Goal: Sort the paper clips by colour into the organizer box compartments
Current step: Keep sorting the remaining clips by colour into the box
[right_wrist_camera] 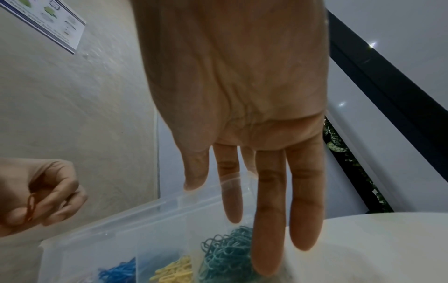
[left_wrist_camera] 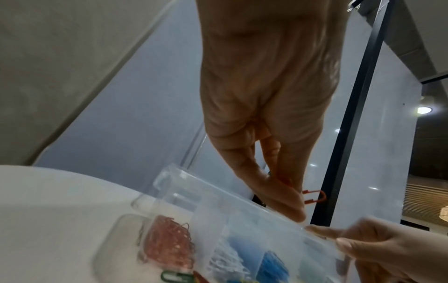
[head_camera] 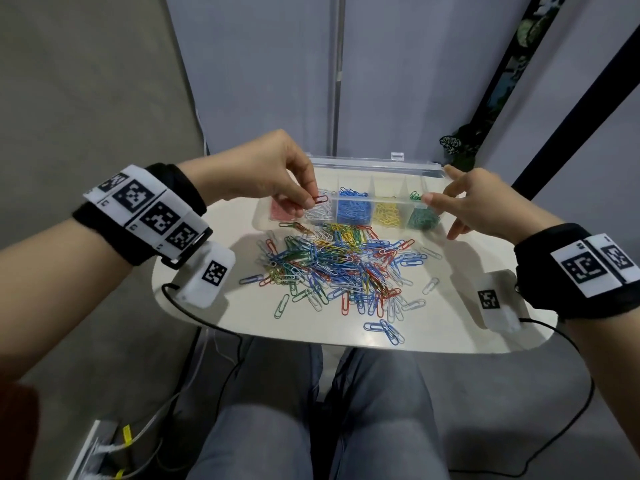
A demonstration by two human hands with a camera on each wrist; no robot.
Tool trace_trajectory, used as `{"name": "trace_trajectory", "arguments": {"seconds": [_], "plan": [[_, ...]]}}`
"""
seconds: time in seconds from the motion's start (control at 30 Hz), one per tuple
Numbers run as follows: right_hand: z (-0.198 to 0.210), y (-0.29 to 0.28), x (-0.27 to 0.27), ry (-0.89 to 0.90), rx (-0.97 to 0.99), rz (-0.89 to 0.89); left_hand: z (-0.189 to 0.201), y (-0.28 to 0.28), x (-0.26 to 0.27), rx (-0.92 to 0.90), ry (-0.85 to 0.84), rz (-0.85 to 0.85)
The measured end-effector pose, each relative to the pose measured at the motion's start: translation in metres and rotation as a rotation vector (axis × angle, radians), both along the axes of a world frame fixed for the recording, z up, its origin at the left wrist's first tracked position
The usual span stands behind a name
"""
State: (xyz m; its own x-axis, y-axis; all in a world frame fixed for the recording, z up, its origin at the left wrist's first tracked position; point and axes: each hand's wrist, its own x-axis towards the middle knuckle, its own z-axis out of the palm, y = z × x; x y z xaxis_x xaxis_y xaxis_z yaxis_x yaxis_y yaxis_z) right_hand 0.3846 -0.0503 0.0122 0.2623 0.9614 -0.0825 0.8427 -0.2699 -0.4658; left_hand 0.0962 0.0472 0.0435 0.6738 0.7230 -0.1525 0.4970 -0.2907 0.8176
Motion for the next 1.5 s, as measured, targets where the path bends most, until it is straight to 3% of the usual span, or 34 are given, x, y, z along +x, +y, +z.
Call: {"name": "trace_trajectory", "arguments": {"seconds": [0.17, 0.27, 0.37, 0.53, 0.7, 0.77, 0.87, 0.93, 1.03, 1.27, 1.4, 1.5], "plan": [[-0.002, 0.0, 0.002, -0.018, 0.01, 0.013, 0.005, 0.005, -0.005, 0.015, 0.005, 0.028], [-0.003, 0.001, 0.003, -0.019, 0.004, 0.015, 0.008, 0.019, -0.01, 0.096, -0.01, 0.168], [-0.003, 0.001, 0.002, -0.012, -0.004, 0.011, 0.011, 0.036, -0.013, 0.223, 0.108, 0.299], [-0.003, 0.001, 0.002, -0.002, -0.003, 0.005, 0.006, 0.052, -0.001, 0.248, 0.333, 0.277], [-0.002, 0.0, 0.001, -0.004, -0.006, 0.006, 0.003, 0.056, 0.01, 0.276, 0.36, 0.274], [-0.001, -0.001, 0.0, -0.009, -0.006, 0.01, 0.005, 0.053, 0.011, 0.414, 0.336, 0.273], [-0.001, -0.001, 0.0, -0.007, 0.002, 0.009, 0.004, 0.038, 0.011, 0.657, 0.133, 0.149], [-0.001, -0.002, -0.001, -0.005, 0.005, 0.01, 0.001, 0.018, 0.007, 0.713, 0.003, -0.119], [-0.001, -0.002, -0.001, -0.011, 0.006, 0.009, -0.018, 0.003, -0.003, 0.747, 0.07, -0.397], [-0.002, -0.001, 0.0, 0.002, 0.01, 0.004, -0.053, 0.002, -0.007, 0.809, 0.457, -0.52], [-0.002, -0.001, 0.0, -0.003, 0.028, 0.007, -0.058, 0.005, -0.004, 0.769, 0.475, -0.466], [-0.002, -0.001, 0.001, -0.001, 0.016, 0.006, -0.056, 0.006, -0.002, 0.704, 0.392, -0.393]]}}
